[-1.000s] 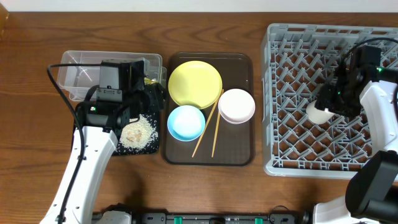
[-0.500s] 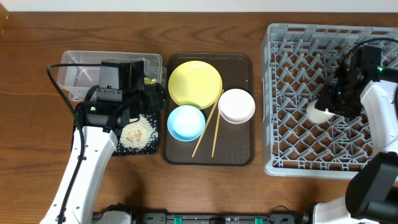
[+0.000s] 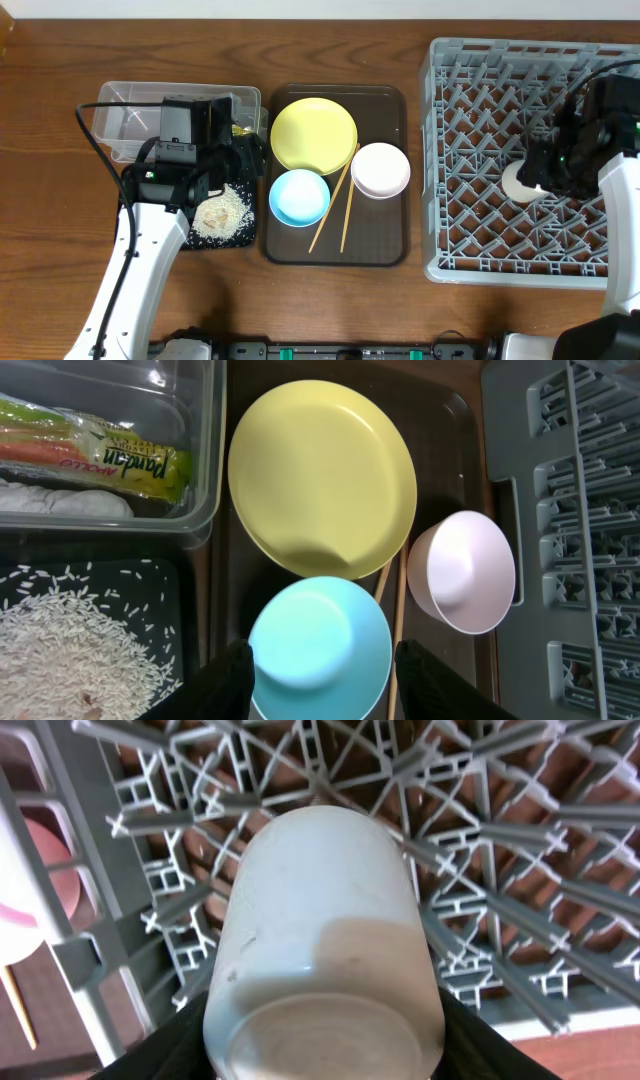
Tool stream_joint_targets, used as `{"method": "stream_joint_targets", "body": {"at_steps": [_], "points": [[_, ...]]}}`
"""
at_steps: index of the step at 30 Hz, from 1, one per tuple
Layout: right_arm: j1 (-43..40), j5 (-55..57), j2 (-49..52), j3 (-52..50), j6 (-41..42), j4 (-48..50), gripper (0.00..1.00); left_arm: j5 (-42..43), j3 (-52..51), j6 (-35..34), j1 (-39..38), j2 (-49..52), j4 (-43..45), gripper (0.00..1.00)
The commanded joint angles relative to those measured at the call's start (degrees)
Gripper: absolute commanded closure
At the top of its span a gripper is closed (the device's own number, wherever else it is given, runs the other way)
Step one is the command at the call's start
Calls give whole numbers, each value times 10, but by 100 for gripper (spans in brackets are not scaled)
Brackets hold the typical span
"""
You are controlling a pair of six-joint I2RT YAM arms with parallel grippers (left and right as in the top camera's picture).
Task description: Sort waste into correct bins and load items into the dishwasher rack
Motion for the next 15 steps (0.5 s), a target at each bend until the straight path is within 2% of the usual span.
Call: {"method": "stream_joint_targets", "body": {"at_steps": [1, 15], "points": [[-3, -1, -2, 10, 1, -7, 78, -6, 0, 7, 3, -3, -2, 51], [-3, 22, 62, 9, 2, 2, 78, -6, 0, 7, 3, -3, -4, 51]]}}
